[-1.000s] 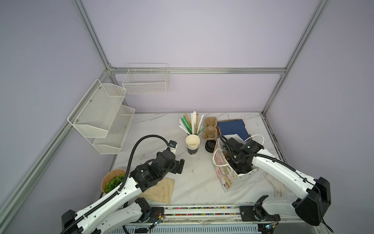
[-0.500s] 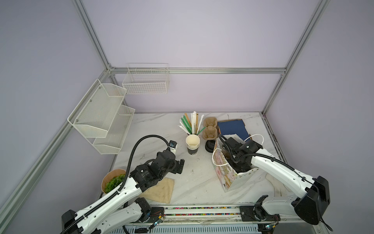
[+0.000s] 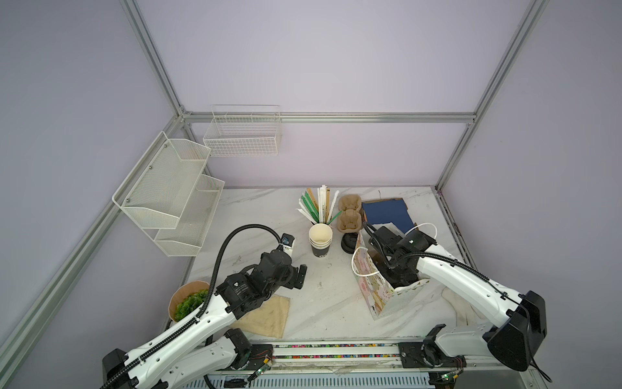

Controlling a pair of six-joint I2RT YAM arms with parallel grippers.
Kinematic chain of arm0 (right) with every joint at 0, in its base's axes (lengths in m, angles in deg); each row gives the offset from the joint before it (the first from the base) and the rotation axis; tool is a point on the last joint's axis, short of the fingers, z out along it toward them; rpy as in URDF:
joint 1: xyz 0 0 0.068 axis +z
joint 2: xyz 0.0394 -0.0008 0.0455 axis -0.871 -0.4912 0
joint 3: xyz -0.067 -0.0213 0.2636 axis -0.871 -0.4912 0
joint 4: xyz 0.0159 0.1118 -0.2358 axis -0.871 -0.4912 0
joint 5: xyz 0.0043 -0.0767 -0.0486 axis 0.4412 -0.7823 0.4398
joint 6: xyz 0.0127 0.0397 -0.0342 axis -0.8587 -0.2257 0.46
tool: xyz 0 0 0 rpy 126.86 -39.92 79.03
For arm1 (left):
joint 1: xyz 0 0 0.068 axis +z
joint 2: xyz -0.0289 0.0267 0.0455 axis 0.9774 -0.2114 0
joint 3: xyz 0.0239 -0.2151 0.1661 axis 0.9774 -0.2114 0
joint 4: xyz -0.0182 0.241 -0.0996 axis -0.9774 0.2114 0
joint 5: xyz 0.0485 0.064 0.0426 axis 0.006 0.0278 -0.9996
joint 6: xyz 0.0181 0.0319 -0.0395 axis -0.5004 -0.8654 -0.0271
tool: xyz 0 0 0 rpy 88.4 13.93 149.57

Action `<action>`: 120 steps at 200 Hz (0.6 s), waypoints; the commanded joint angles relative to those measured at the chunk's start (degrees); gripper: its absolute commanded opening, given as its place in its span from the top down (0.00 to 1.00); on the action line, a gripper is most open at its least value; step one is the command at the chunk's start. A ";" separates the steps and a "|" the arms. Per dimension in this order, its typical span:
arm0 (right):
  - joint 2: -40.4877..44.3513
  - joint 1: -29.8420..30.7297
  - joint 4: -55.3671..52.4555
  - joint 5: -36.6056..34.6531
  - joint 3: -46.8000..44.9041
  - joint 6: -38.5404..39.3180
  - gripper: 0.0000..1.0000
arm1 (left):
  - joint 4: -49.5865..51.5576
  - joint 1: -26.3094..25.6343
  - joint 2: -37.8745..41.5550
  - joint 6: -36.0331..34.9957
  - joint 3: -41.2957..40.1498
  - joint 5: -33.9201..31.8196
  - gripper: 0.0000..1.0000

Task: Pack a coffee takeout order
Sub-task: Place the coffee cup in the cup tray.

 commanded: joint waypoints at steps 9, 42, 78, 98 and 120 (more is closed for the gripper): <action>-0.18 0.29 -2.51 -0.34 1.29 -0.39 0.11 | -0.92 0.23 0.22 -0.50 5.10 0.52 0.00; -0.09 0.33 -3.07 -0.51 2.63 -0.46 0.06 | -0.91 0.23 -0.02 -0.50 5.18 0.64 0.00; -0.06 0.29 -3.35 -0.43 4.08 -0.29 0.03 | -0.94 0.23 -0.28 -0.51 5.20 0.64 0.00; -0.08 0.29 -3.03 -0.16 4.38 -0.28 0.03 | -0.91 0.23 -0.35 -0.55 5.19 0.66 0.00; -0.43 0.30 -2.81 -0.69 4.67 -0.28 0.03 | -0.84 0.24 -0.31 -0.50 5.18 0.69 0.00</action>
